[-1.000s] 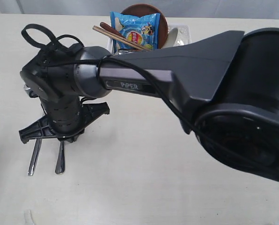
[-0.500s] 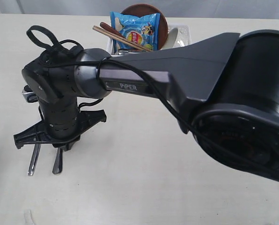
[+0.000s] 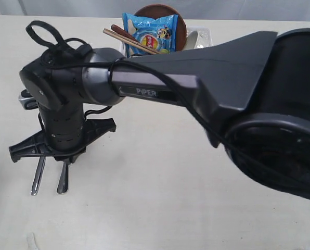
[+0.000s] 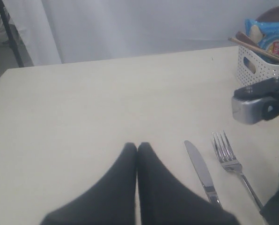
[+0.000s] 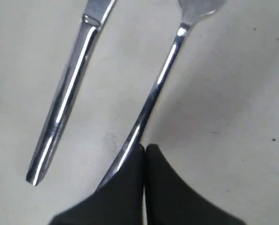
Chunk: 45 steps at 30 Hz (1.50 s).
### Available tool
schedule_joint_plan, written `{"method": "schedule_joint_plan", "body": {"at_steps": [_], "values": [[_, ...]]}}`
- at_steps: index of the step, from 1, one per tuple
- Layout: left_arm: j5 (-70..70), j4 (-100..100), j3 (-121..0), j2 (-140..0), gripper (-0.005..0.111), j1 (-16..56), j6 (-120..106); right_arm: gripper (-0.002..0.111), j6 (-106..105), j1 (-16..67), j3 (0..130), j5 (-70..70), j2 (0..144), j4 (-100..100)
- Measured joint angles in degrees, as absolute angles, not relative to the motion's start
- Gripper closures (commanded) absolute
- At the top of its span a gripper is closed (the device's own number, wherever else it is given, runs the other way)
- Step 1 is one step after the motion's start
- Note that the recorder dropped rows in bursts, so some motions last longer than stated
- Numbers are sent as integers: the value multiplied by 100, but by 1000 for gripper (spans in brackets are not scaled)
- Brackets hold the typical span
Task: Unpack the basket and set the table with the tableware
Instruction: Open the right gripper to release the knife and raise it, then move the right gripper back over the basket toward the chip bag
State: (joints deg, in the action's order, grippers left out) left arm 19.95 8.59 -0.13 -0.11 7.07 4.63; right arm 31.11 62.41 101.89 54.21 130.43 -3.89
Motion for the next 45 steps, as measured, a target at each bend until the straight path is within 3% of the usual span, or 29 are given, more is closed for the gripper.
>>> {"method": "schedule_joint_plan", "body": {"at_steps": [12,29,34,45], "values": [[1995,859,-13,-11,107,707,463,109,2812,6051,10189,5982,11585,904],[1995,859,-13,-11,107,707,463,109,920,4022,10189,6482,10472,1291],[1995,859,-13,-11,107,707,463,109,0,3527,10189,6120,10484,655],[1995,859,-13,-11,107,707,463,109,-4122,2794,10189,5266,11216,-2250]]}}
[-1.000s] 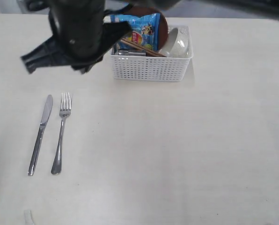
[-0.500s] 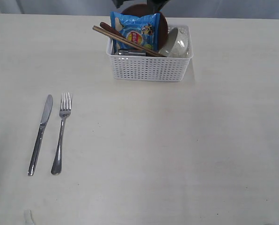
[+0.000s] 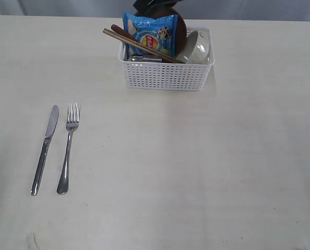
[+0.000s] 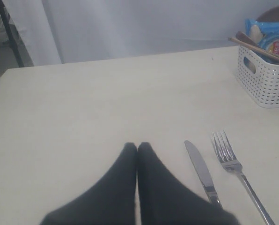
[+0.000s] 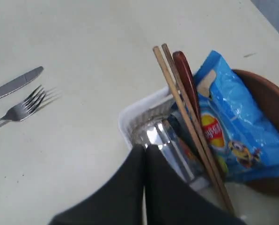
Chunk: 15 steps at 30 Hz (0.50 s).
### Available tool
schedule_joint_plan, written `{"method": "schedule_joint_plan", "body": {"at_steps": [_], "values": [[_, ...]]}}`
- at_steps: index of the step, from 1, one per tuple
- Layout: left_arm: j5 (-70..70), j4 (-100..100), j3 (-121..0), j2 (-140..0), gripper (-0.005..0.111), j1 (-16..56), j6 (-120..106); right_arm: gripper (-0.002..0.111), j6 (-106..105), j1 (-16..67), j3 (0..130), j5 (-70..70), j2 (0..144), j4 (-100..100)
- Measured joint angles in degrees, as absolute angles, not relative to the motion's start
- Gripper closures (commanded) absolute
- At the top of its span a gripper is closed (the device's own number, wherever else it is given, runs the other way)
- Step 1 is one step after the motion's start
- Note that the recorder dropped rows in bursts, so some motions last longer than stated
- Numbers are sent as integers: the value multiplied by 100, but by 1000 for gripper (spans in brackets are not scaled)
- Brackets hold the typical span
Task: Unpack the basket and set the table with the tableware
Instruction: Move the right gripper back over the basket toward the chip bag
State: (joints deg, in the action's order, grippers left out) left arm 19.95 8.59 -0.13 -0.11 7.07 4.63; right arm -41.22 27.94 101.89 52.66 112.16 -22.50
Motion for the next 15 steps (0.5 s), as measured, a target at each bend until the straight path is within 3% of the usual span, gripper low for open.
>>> {"method": "schedule_joint_plan", "body": {"at_steps": [7,15], "values": [[1995,859,-13,-11,107,707,463,108,-5645,2575,10189,4640,11944,-2794],[1995,859,-13,-11,107,707,463,108,-6000,2575,10189,4449,12328,-2976]]}}
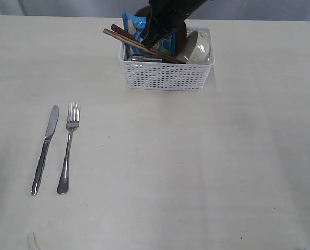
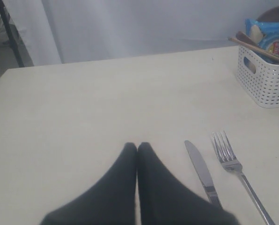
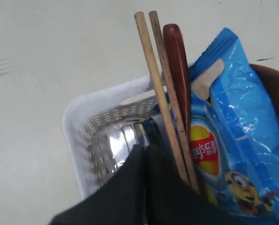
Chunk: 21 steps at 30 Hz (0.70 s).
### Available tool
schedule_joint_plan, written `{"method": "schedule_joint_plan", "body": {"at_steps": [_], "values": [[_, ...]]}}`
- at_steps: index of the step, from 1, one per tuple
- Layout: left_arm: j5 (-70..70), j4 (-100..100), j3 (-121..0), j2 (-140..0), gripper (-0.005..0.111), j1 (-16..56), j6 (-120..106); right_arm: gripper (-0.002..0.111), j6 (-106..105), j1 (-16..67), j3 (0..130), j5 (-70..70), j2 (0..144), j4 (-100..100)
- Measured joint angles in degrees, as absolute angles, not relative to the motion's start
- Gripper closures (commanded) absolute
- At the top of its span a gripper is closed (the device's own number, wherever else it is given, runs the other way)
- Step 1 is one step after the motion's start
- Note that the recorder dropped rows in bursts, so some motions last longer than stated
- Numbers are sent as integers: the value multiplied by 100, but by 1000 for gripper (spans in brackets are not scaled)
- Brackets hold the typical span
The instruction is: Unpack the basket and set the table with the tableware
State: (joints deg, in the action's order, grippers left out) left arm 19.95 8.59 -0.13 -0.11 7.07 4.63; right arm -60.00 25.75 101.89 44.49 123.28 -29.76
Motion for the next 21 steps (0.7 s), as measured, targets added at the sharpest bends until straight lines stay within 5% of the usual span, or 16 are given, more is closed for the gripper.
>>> {"method": "schedule_joint_plan", "body": {"at_steps": [8,21], "values": [[1995,859,-13,-11,107,707,463,57,-6023,2596,10189,4182,12367,-3286],[1995,859,-13,-11,107,707,463,59,-6023,2856,10189,3372,12789,-3370]]}}
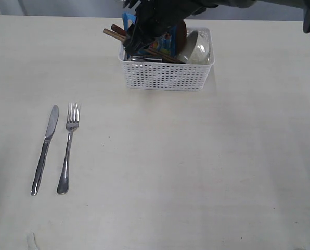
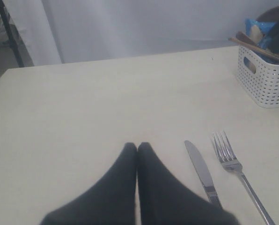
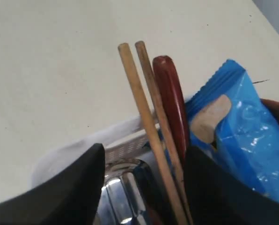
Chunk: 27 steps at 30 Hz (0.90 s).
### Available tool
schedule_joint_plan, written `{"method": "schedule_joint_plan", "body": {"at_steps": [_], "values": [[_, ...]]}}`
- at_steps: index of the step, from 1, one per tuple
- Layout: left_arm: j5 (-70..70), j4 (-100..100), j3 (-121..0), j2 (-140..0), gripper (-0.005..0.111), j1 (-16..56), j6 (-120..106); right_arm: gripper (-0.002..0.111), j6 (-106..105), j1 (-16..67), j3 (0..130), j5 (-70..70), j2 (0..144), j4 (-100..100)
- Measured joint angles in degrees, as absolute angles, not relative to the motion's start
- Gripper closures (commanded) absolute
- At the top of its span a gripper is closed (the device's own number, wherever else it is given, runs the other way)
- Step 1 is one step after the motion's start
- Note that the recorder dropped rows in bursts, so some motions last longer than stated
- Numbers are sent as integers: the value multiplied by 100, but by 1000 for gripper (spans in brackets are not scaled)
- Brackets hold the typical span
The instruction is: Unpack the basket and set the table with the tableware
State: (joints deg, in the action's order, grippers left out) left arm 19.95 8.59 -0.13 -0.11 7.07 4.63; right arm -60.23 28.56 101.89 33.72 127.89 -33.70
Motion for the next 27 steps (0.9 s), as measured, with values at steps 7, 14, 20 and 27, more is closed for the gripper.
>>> {"method": "schedule_joint_plan", "body": {"at_steps": [7,14,20,27], "values": [[1995,859,-13,-11,107,707,463,59,-6023,2856,10189,3043,12971,-3370],[1995,859,-13,-11,107,707,463,59,-6023,2856,10189,2825,13138,-3370],[1995,859,-13,-11,107,707,463,59,-6014,2856,10189,2616,13244,-3500],[1995,859,-13,-11,107,707,463,59,-6014,2882,10189,2478,13345,-3763]]}}
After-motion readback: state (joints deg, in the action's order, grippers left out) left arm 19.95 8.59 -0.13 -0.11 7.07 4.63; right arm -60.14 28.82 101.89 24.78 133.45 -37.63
